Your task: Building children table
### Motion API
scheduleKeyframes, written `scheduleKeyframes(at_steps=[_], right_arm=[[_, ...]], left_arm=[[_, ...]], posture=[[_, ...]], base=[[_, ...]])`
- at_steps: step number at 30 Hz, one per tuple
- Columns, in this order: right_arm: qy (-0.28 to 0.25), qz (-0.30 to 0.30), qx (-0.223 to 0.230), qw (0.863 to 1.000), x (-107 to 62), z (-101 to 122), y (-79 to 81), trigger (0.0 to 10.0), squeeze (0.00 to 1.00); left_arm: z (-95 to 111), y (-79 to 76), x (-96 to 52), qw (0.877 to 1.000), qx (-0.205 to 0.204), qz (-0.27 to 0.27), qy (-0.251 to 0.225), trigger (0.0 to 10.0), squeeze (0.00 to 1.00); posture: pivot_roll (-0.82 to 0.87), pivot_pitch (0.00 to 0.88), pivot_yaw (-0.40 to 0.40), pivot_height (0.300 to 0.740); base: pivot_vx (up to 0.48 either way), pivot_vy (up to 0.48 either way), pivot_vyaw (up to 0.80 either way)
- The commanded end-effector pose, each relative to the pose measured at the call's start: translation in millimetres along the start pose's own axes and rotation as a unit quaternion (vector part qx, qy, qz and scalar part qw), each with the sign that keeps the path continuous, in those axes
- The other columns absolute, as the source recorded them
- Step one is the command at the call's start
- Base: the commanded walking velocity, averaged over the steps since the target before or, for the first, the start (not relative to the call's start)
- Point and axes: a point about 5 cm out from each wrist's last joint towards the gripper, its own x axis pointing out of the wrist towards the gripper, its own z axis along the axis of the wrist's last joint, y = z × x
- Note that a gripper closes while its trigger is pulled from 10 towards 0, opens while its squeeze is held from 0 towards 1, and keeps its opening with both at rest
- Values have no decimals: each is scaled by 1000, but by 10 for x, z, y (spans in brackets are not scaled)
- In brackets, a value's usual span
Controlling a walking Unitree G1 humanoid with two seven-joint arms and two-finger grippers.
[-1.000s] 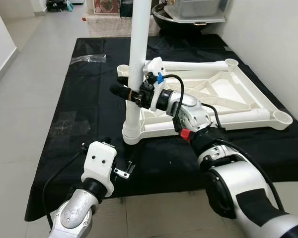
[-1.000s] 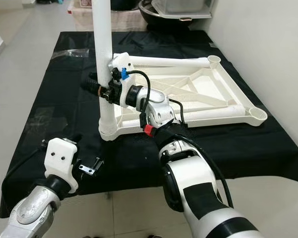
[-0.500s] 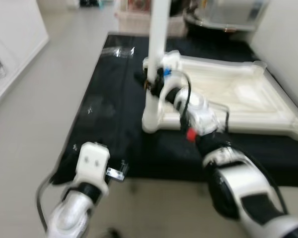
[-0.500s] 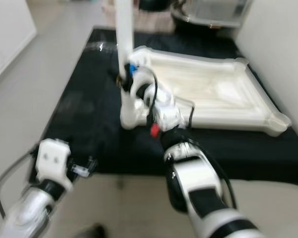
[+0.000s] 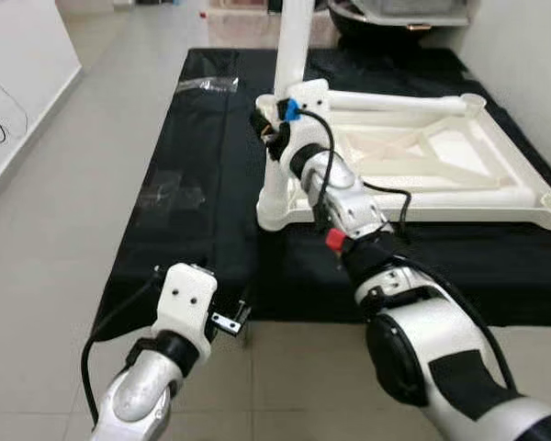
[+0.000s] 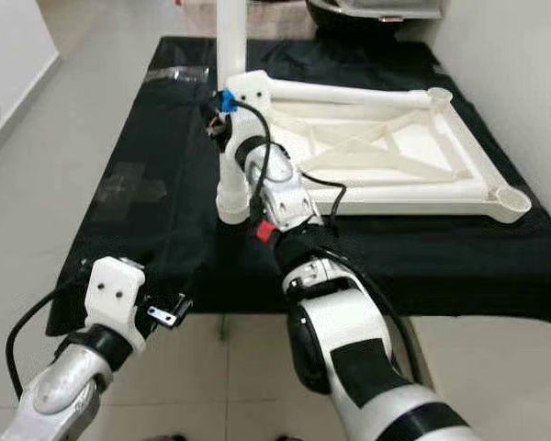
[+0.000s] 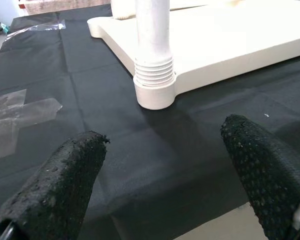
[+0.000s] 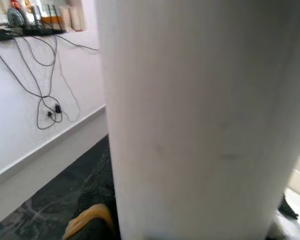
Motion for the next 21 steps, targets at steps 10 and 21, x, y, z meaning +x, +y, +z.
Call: scheduleKeyframes(at_steps=[10, 21], right_arm=[[154, -201, 34, 967, -203, -699, -251, 10000, 0], [121, -361, 39, 924, -292, -644, -235, 10000, 0]], left_arm=[[-32, 22, 0, 1000, 5, -1, 4, 10000, 0], [-29, 42, 25, 1000, 9, -2, 3, 10000, 0]], posture=[[135, 174, -54, 740], [139, 184, -53, 740]], base=[[0, 0, 0], [0, 0, 0]])
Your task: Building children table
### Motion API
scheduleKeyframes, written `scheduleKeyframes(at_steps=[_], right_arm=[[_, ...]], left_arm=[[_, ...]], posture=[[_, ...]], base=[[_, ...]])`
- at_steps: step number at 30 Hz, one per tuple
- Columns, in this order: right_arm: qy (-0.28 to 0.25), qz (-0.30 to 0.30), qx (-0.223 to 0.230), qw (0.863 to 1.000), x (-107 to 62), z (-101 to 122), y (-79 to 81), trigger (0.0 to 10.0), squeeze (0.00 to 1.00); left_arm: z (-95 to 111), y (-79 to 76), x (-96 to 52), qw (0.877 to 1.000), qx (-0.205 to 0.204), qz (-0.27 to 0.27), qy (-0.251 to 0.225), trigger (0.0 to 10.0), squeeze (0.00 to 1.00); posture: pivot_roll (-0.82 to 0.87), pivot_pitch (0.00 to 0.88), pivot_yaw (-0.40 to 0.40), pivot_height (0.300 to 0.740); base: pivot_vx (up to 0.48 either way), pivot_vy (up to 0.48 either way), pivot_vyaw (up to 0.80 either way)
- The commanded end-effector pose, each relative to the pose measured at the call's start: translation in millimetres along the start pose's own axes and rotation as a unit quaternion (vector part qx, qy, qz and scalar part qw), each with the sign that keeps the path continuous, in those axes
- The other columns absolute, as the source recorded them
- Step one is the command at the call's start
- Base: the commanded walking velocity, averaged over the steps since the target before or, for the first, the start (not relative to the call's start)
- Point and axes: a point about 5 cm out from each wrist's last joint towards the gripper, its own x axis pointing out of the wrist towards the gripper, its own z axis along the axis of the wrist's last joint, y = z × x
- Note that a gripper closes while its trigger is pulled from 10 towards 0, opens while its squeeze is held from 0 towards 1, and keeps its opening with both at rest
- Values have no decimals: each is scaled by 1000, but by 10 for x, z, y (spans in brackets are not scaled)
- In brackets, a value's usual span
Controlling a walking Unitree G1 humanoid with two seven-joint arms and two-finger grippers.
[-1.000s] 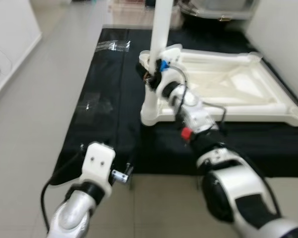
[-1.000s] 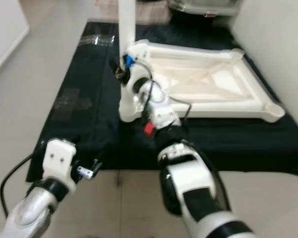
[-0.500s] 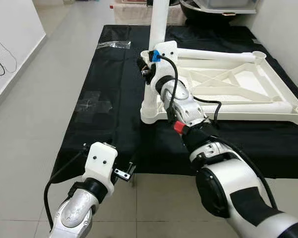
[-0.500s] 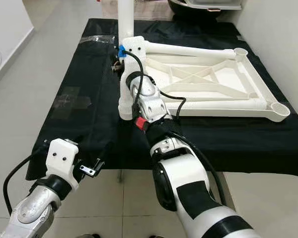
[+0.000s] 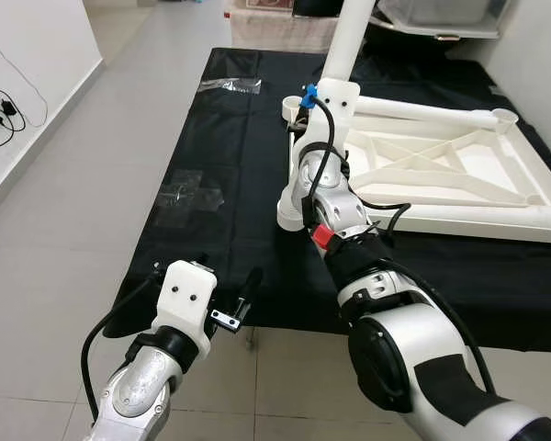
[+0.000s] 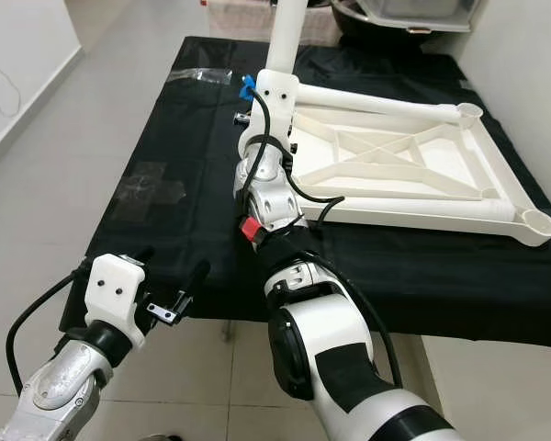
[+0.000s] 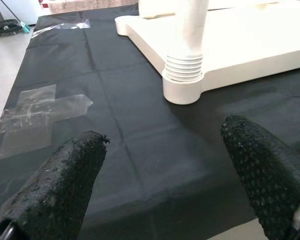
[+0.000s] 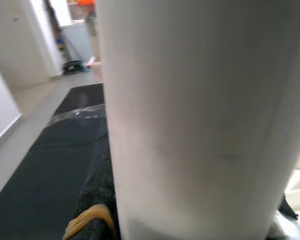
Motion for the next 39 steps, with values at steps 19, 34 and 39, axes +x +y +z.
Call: scheduleKeyframes(at_steps=[19, 34, 39], right_arm=[[62, -190, -127, 972, -425, -661, -45, 10000, 0], [184, -245, -90, 947, -259, -870, -359, 10000, 0], [174, -273, -88, 942, -216, -825, -440, 10000, 0]], left_arm=[[-14, 40, 24, 1000, 6, 1, 2, 10000, 0], [-13, 47, 27, 1000, 7, 3, 1, 10000, 0], [-14, 51, 24, 1000, 8, 4, 1, 10000, 0]], posture=[[140, 193, -59, 740], [139, 197, -64, 740], [140, 197, -65, 740]], base=[[0, 0, 0], [0, 0, 0], [0, 0, 0]])
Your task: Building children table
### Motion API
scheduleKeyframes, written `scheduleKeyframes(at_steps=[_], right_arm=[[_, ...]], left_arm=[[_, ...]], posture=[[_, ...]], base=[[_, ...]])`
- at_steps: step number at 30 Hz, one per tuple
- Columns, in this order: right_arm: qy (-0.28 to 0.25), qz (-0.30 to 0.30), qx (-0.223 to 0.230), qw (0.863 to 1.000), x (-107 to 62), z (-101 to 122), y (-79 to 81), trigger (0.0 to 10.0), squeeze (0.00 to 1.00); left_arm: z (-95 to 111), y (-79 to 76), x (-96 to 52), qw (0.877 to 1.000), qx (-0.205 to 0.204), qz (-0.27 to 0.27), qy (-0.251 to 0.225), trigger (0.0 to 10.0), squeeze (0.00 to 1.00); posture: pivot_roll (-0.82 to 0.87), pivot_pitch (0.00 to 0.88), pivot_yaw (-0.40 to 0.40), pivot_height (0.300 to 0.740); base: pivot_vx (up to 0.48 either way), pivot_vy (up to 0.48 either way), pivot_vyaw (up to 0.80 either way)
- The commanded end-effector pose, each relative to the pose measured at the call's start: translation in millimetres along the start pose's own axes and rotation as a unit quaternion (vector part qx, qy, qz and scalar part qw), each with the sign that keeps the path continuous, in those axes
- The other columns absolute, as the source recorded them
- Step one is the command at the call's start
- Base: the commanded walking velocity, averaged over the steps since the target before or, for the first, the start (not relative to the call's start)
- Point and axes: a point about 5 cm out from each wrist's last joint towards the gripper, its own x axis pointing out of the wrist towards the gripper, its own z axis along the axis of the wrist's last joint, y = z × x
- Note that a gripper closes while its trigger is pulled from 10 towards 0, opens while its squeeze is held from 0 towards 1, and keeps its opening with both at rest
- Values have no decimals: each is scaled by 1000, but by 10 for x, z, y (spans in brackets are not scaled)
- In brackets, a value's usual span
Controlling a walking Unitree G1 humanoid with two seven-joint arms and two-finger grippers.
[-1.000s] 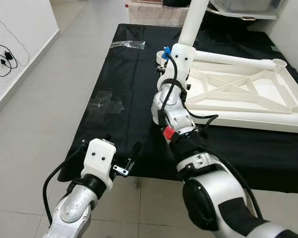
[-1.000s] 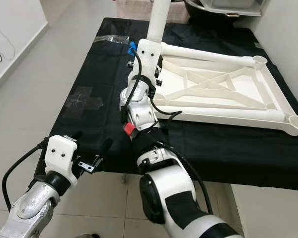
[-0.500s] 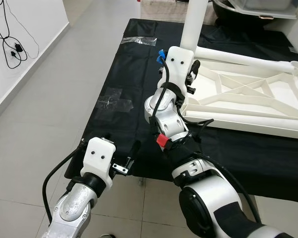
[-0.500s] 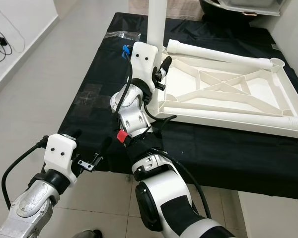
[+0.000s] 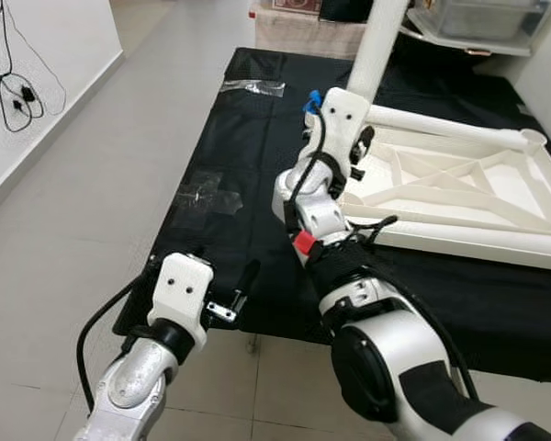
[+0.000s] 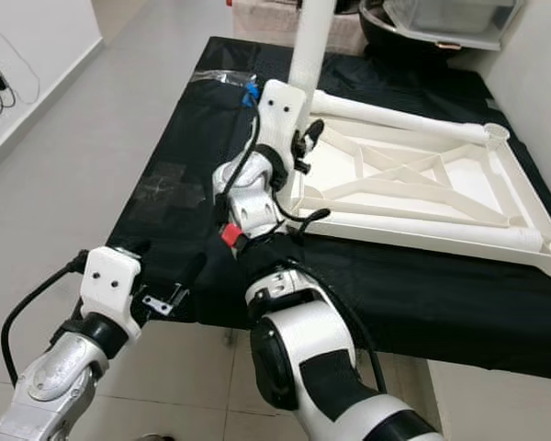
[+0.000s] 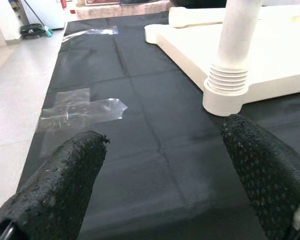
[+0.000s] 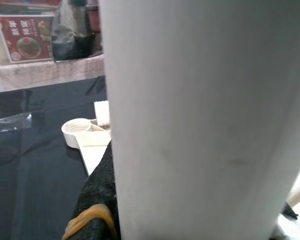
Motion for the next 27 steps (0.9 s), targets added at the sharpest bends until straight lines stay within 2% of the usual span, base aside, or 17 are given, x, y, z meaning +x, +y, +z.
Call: scheduleKeyframes(at_steps=[1, 9, 13, 18, 25, 27], right_arm=[[158, -76, -88, 981, 34, -813, -342, 10000, 0], [169, -84, -96, 977, -35, -913, -360, 10000, 0], [202, -83, -113, 969, -157, -1088, -386, 10000, 0], [188, -81, -112, 972, -161, -1053, -368, 10000, 0], [132, -62, -66, 987, -73, -778, -279, 10000, 0], [68, -24, -7, 997, -7, -440, -175, 10000, 0]], left_arm=[[-56, 2, -13, 1000, 2, -1, 12, 10000, 0], [-59, 8, -13, 1000, 4, -1, 13, 10000, 0], [-64, 11, -16, 1000, 5, -2, 13, 10000, 0], [-72, 7, -9, 1000, 5, -4, 12, 10000, 0], [-82, 17, 4, 1000, 7, -6, 12, 10000, 0], [-86, 23, 18, 1000, 7, -6, 11, 10000, 0]], posture=[[142, 197, -65, 740], [140, 193, -59, 740], [134, 185, -54, 740], [133, 176, -55, 740], [134, 160, -52, 740], [131, 147, -47, 740]], base=[[0, 0, 0], [0, 0, 0], [0, 0, 0], [0, 0, 0], [0, 0, 0], [0, 0, 0]])
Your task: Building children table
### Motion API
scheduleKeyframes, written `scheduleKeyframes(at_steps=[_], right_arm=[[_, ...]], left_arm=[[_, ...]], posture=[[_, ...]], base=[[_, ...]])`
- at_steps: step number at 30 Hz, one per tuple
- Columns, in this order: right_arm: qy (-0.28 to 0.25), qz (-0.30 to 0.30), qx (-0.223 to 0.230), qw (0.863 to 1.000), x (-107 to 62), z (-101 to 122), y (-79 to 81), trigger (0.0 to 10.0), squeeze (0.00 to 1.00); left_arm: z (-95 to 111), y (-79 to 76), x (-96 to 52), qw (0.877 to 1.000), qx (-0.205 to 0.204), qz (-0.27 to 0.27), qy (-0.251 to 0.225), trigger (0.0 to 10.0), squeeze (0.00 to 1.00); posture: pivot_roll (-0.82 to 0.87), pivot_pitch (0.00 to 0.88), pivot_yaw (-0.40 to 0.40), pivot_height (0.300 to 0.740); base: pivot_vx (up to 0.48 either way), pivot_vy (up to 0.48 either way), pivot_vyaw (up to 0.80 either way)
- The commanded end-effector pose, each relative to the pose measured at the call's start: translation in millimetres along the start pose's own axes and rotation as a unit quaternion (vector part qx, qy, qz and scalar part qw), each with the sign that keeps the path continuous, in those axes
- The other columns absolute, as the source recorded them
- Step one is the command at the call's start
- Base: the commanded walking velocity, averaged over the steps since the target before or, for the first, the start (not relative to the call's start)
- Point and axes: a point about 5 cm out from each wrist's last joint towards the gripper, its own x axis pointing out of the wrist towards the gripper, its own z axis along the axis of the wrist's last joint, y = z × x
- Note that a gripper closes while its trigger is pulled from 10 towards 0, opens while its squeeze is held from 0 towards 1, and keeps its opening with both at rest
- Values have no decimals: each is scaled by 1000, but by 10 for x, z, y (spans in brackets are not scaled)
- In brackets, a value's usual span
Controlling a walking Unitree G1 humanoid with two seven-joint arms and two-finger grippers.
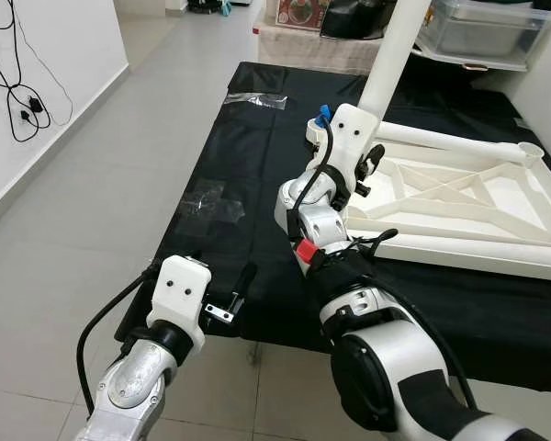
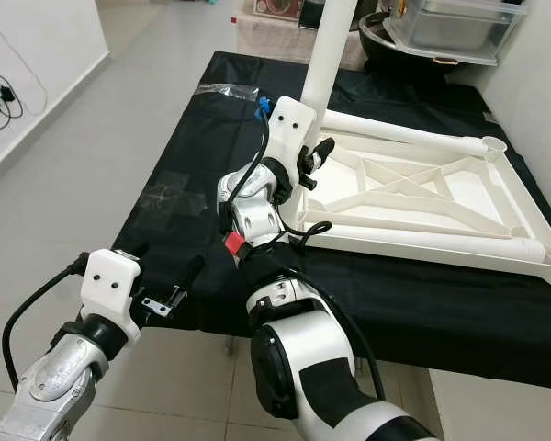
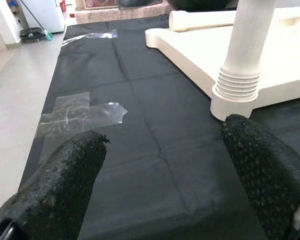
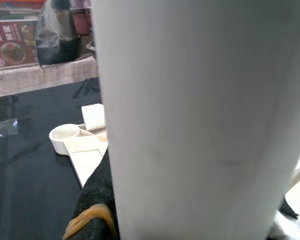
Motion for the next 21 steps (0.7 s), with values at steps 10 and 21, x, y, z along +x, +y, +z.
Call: scheduleKeyframes(at_steps=[10, 21], right_arm=[[-55, 53, 43, 996, 86, 169, -88, 10000, 0], [-112, 160, 72, 978, 125, 385, -147, 10000, 0]], left_arm=[[-32, 11, 25, 1000, 6, -6, 2, 10000, 0], [-31, 18, 56, 1000, 8, -7, -2, 10000, 0]], posture=[[129, 140, -44, 740], [126, 146, -37, 740]], base=[[0, 0, 0], [0, 0, 0]])
